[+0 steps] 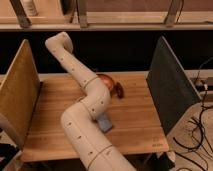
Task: Stand the bottle upright
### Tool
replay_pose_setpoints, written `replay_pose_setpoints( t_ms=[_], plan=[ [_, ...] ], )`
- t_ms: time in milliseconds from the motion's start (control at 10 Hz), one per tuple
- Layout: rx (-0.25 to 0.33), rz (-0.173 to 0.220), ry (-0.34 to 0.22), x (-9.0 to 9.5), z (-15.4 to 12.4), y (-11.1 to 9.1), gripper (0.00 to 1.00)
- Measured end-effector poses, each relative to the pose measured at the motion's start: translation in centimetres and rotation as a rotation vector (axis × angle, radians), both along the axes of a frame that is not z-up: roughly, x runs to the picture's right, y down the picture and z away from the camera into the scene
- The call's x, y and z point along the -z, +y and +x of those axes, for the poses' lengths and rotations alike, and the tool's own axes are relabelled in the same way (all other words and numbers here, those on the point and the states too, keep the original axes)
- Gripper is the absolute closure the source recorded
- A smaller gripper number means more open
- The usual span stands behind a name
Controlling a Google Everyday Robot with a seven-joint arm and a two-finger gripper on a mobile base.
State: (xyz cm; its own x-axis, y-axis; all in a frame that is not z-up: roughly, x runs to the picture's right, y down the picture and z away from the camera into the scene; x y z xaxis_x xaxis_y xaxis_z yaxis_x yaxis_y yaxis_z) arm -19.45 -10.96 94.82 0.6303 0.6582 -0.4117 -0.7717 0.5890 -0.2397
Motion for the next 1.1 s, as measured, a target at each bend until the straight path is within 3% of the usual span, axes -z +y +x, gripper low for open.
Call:
replay_pose_setpoints(
  t_ms=[300, 800, 1000, 1100],
  plan=[
    [0.065, 0.010, -0.016, 0.3, -1.5, -0.9, 1.00],
    [0.370, 0.074, -0.174, 4.7, -12.6, -2.3, 1.00],
    [0.445, 0.100, -0.221, 6.5, -13.8, -3.7, 1.00],
    [0.449, 0.113, -0.220, 7.1, -12.4, -5.2, 1.00]
  ],
)
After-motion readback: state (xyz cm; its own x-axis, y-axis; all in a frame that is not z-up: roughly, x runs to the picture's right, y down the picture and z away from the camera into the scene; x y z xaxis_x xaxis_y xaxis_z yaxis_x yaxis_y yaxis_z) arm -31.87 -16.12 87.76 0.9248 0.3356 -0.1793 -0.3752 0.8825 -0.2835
